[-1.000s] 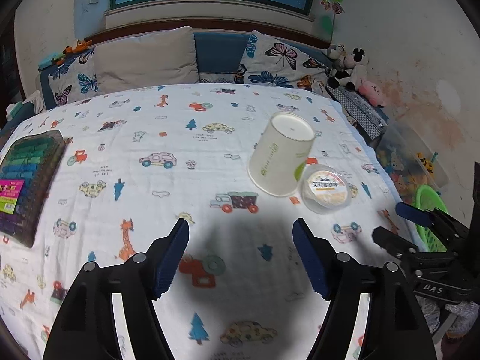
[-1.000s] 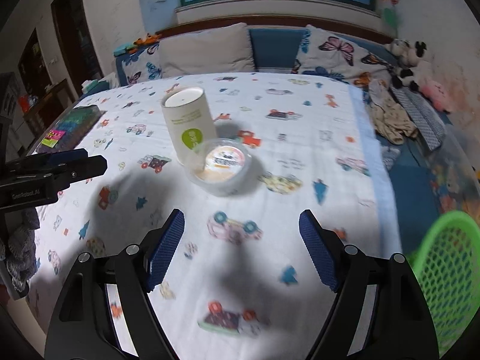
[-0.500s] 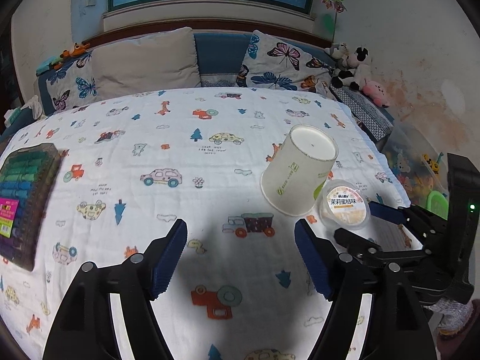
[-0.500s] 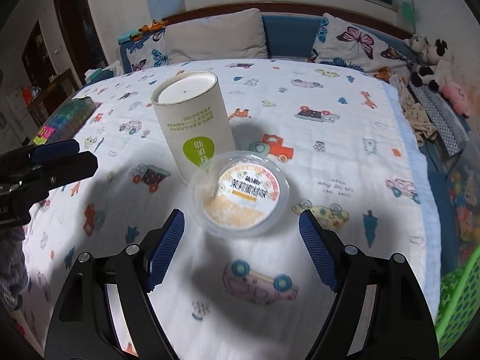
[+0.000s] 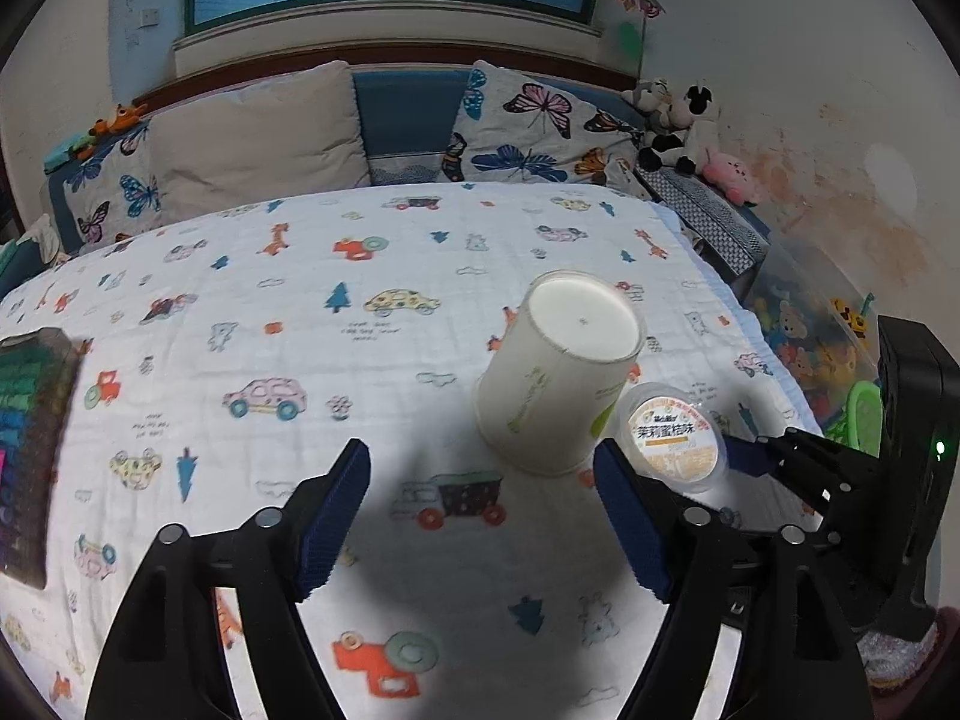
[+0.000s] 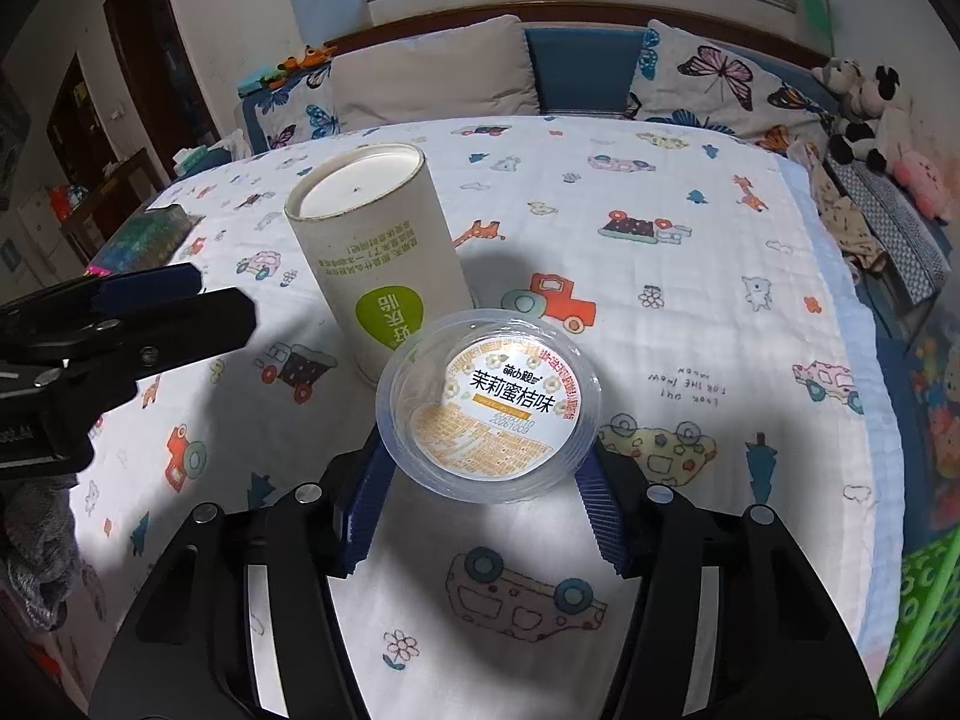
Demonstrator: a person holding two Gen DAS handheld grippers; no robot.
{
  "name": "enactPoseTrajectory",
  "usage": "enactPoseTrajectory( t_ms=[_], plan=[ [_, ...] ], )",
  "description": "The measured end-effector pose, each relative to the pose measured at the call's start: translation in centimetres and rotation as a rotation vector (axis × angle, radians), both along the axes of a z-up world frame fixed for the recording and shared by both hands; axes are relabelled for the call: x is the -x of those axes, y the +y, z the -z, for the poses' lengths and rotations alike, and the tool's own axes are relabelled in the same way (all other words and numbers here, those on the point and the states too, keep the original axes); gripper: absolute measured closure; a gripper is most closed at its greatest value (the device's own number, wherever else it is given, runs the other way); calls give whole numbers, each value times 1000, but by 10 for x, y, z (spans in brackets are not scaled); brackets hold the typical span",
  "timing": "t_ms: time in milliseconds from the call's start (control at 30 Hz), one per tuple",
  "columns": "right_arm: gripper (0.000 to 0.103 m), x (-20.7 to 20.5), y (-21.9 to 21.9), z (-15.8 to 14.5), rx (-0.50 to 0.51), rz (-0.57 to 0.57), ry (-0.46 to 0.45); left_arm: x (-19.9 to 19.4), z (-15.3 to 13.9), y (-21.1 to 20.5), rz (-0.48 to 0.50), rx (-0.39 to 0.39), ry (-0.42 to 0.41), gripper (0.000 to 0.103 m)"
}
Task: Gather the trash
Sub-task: 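Grasp the sealed jelly cup with the right tool, then grasp the white paper cup with the left tool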
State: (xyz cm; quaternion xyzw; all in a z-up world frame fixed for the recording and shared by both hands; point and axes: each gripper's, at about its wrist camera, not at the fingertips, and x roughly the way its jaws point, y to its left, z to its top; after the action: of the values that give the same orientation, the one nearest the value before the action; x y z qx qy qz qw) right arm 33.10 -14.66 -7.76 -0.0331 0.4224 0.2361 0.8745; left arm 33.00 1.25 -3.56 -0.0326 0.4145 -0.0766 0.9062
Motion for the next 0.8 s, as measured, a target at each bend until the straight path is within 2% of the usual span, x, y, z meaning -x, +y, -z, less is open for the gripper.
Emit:
enactPoseTrajectory(
  t_ms=[800],
  plan=[
    [47,28,-37,-8,-9,28,-11,-43,15,-38,62,19,-27,26]
  ],
)
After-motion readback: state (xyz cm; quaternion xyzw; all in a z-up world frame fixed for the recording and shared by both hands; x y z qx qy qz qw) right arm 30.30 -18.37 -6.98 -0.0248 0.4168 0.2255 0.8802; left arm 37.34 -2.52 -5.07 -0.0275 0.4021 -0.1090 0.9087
